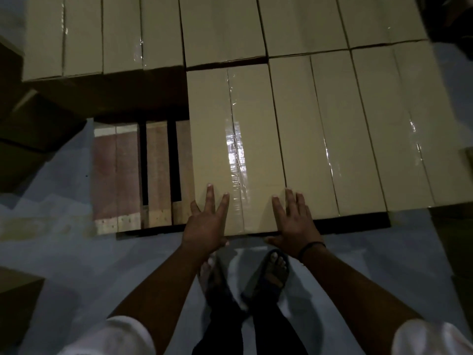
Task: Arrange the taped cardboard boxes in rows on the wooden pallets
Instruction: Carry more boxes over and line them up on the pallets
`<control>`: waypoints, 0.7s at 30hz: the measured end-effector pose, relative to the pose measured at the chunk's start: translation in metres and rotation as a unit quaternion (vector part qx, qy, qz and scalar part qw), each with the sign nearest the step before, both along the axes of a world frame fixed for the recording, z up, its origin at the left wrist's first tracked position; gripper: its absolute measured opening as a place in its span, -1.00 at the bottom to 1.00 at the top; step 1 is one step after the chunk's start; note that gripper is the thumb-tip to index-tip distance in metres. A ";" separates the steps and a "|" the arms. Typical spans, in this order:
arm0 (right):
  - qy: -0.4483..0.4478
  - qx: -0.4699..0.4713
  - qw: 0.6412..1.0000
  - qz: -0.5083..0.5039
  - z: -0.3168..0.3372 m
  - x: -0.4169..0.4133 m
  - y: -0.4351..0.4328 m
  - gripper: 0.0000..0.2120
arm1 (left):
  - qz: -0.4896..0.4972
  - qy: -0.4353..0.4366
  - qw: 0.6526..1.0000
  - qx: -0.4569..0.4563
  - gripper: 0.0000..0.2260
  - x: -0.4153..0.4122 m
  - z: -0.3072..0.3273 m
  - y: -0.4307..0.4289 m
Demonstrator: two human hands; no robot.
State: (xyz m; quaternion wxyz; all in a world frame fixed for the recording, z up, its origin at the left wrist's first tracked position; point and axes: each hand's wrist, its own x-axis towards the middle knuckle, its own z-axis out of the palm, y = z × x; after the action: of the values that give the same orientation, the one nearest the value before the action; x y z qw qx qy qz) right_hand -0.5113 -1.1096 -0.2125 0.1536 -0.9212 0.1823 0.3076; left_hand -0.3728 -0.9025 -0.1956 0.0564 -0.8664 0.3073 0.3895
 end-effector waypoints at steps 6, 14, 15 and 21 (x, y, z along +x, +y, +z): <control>-0.033 -0.019 0.999 -0.014 -0.008 -0.004 0.004 0.00 | 0.016 -0.018 0.999 -0.048 0.02 -0.006 -0.016 0.018; -0.031 -0.055 0.998 0.008 -0.009 0.000 0.005 0.04 | -0.002 -0.022 0.998 -0.055 0.01 -0.002 -0.019 0.024; -0.029 -0.059 0.998 0.009 -0.010 0.000 0.005 0.05 | -0.002 -0.024 0.998 -0.052 0.01 -0.002 -0.019 0.024; -0.037 -0.074 0.996 0.026 -0.009 0.001 0.004 0.05 | -0.008 -0.035 0.998 -0.043 0.01 -0.002 -0.018 0.021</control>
State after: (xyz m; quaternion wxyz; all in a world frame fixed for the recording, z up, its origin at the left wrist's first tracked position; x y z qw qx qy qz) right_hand -0.5104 -1.1054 -0.2213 0.0838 -0.9453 0.1742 0.2629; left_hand -0.3752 -0.8814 -0.2135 0.0328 -0.8789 0.3285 0.3444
